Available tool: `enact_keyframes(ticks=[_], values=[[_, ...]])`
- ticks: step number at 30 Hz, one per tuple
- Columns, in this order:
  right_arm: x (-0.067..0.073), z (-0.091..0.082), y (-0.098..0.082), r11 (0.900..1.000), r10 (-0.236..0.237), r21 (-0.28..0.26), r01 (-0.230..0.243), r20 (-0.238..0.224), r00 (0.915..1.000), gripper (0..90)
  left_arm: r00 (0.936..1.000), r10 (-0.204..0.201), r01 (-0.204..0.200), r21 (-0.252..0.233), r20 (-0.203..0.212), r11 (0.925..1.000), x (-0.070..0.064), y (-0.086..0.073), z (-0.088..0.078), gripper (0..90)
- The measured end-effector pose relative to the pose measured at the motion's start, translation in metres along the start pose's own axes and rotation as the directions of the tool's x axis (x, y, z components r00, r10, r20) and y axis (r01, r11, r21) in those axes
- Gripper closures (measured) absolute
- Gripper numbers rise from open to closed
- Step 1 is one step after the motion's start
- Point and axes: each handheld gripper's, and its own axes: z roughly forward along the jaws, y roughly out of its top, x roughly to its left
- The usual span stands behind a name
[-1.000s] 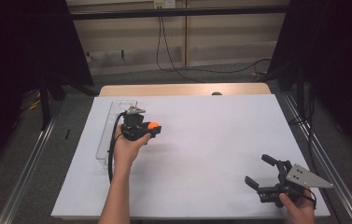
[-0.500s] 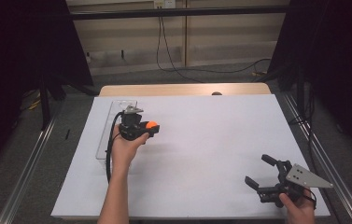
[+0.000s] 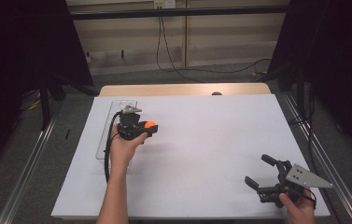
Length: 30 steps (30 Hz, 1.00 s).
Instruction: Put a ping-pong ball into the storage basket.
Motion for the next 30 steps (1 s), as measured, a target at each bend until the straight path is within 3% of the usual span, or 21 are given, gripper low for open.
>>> enact_keyframes(ticks=[30], values=[[0.0,0.0,0.0,1.0,0.002,0.0,-0.002,-0.001,1.0,1.3,0.9995,-0.022,0.021,-0.022,-0.024,0.9995,0.012,0.0,-0.017,51.0]])
